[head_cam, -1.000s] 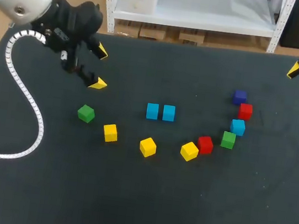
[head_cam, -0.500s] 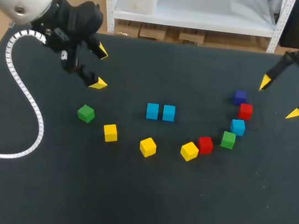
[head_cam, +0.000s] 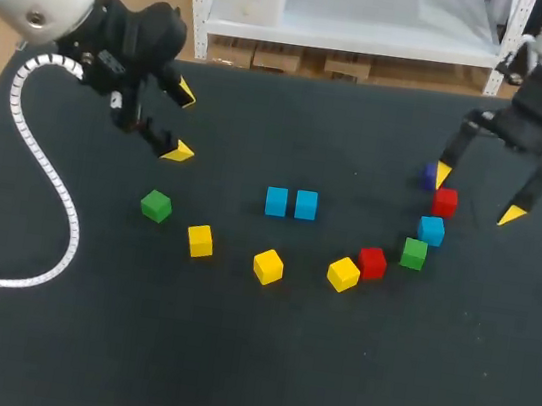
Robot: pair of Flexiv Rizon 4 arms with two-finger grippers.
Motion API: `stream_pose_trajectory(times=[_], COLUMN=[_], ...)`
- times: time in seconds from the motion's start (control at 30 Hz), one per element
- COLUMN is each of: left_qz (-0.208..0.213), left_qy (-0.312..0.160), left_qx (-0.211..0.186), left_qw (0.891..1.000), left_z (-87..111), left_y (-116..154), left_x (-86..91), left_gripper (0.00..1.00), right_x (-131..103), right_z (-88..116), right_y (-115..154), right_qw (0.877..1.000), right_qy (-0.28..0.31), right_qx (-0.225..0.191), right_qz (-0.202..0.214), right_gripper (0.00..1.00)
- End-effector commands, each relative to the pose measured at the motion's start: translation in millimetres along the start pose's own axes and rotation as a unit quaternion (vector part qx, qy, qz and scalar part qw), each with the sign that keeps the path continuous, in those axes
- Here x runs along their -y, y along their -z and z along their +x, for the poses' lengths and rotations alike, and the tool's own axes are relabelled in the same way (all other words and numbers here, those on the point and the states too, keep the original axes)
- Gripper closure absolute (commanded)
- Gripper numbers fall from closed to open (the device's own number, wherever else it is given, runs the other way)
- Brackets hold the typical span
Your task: Place the blue cubes, place green cubes on the blue cubes, place the yellow cubes on the green cubes, then place the red cubes on the yellow cubes, and place purple cube on the red cubes.
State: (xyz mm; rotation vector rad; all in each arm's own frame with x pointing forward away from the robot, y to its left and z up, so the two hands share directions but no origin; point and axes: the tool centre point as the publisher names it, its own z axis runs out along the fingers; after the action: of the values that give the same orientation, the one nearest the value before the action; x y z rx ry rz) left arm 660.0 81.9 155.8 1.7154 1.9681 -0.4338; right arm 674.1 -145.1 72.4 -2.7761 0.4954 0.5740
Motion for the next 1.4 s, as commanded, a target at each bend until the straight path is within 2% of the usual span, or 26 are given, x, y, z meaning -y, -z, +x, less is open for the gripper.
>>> stream_pose_trajectory(times=[0.03, 0.13, 0.43, 0.67, 0.8, 1.07, 1.4], left_qz=[0.001, 0.001, 0.001, 0.001, 0.001, 0.001, 0.001], left_qy=[-0.001, -0.001, -0.001, -0.001, -0.001, -0.001, -0.001], left_qx=[0.001, 0.001, 0.001, 0.001, 0.001, 0.001, 0.001], left_qw=[1.0, 1.0, 1.0, 1.0, 1.0, 1.0, 1.0], left_z=[0.4, 0.4, 0.4, 0.4, 0.4, 0.4, 0.4], left_y=[-0.1, -0.1, -0.1, -0.1, -0.1, -0.1, -0.1], left_x=[-1.1, -1.1, -1.1, -1.1, -1.1, -1.1, -1.1], left_gripper=[0.0, 0.0, 0.0, 0.0, 0.0, 0.0, 0.0], right_x=[11.5, 14.5, 20.1, 20.7, 18.9, 19.8, 20.6], right_z=[11.8, 14.8, 18.2, 29.0, 35.3, 46.7, 48.3], right_y=[-10.6, -19.4, -31.5, -45.6, -54.1, -65.1, -69.5], right_qw=[0.985, 0.982, 0.97, 0.979, 0.981, 0.981, 0.977], right_qy=[0.135, 0.149, 0.202, 0.163, 0.145, 0.134, 0.132], right_qx=[-0.007, -0.033, -0.062, -0.079, -0.086, -0.087, -0.102], right_qz=[-0.103, -0.113, -0.123, -0.094, -0.094, -0.107, -0.135], right_gripper=[0.0, 0.0, 0.0, 0.0, 0.0, 0.0, 0.02])
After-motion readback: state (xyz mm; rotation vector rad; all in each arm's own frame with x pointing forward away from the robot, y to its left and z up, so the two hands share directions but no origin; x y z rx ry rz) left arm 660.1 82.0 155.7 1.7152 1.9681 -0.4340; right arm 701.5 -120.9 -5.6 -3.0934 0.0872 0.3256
